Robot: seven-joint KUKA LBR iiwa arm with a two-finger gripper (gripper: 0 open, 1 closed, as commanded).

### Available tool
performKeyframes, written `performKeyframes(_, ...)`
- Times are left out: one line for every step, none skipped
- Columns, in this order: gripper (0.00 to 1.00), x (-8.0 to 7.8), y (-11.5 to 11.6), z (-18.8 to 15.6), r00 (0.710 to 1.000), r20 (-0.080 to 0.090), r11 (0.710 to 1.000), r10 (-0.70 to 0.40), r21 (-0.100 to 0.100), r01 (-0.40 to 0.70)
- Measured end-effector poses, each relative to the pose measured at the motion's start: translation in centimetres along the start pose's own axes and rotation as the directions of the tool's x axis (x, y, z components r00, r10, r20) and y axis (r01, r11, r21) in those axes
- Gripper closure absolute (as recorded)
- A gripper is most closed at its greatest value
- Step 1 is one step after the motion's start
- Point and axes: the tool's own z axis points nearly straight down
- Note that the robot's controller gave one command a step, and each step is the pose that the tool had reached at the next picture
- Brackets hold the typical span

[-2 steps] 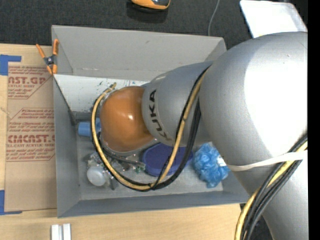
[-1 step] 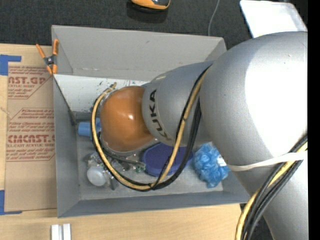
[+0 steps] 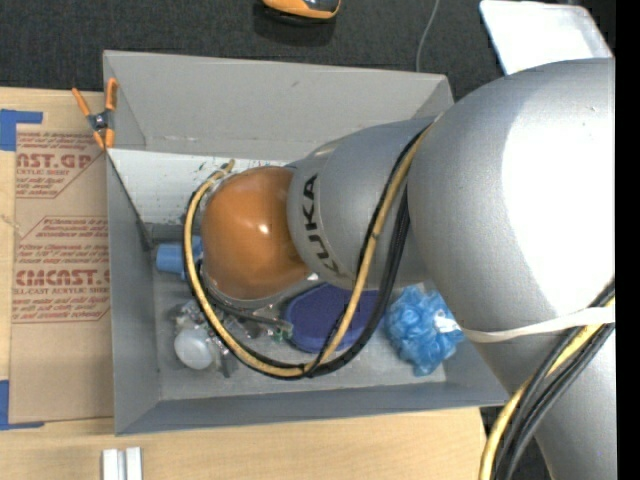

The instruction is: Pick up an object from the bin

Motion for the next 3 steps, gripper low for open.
performKeyframes(1.0, 0.0, 0.0, -0.6, 1.0, 0.001, 1.0, 0.0, 0.0, 0.0)
performKeyframes(1.0, 0.1, 0.1, -4.3, 1.0, -0.004, 1.0, 0.0, -0.002, 0.0)
performKeyframes(1.0, -0.1, 0.2, -6.2, 1.0, 0.0, 1.0, 0.0, -0.001, 0.0)
